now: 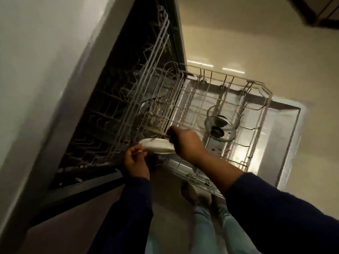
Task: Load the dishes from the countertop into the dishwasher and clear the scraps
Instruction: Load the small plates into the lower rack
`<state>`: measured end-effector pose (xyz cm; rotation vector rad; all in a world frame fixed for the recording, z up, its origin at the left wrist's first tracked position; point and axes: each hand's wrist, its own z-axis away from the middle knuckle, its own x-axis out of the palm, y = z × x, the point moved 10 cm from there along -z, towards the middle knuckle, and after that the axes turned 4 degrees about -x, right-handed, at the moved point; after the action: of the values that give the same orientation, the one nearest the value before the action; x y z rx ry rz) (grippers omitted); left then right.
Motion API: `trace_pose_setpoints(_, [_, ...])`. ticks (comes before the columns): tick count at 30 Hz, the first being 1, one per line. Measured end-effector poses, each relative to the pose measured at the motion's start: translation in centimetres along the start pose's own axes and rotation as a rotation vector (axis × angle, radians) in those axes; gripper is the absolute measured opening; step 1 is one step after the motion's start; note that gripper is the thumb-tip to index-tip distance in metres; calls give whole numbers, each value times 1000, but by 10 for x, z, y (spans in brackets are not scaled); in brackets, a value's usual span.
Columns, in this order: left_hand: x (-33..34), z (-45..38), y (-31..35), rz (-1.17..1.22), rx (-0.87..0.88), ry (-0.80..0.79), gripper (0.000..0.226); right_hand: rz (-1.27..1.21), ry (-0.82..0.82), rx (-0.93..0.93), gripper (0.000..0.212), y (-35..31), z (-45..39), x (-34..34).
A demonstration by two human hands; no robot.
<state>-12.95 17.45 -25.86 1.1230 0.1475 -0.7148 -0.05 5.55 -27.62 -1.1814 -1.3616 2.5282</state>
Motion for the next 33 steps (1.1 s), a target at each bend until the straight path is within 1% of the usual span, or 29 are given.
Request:
trace_pose_setpoints(4, [8,-34,-19,-26,42,44,24,52,-91,-103,31,0,-11,64])
trace_pose_setpoints(7, [9,-51,-30,-47,80,63,20,98,-160,-162,31,1,-16,100])
trace_pose_setpoints(9, [10,-62,-37,-55,103,69,16,106,-173,-191,30,4,-22,116])
trace_pose_setpoints(14, [12,-79,-50,-83,111,68,16,83,-144,-229,26,0,-34,129])
trace_pose_setpoints(19, [14,-83,-42,-96,135,60,16,117,-150,-201,25,-1,-51,135])
trace_pose_setpoints(24, [13,-87,-42,-88,160,53,20,112,-209,-125,28,12,-74,151])
trace_pose_setpoints(27, [14,-88,-44,-97,162,49,18,91,-236,-52,30,28,-88,154])
trace_pose_setpoints(33, [17,-95,-52,-132,155,32,15,96,-282,-64,32,33,-101,168])
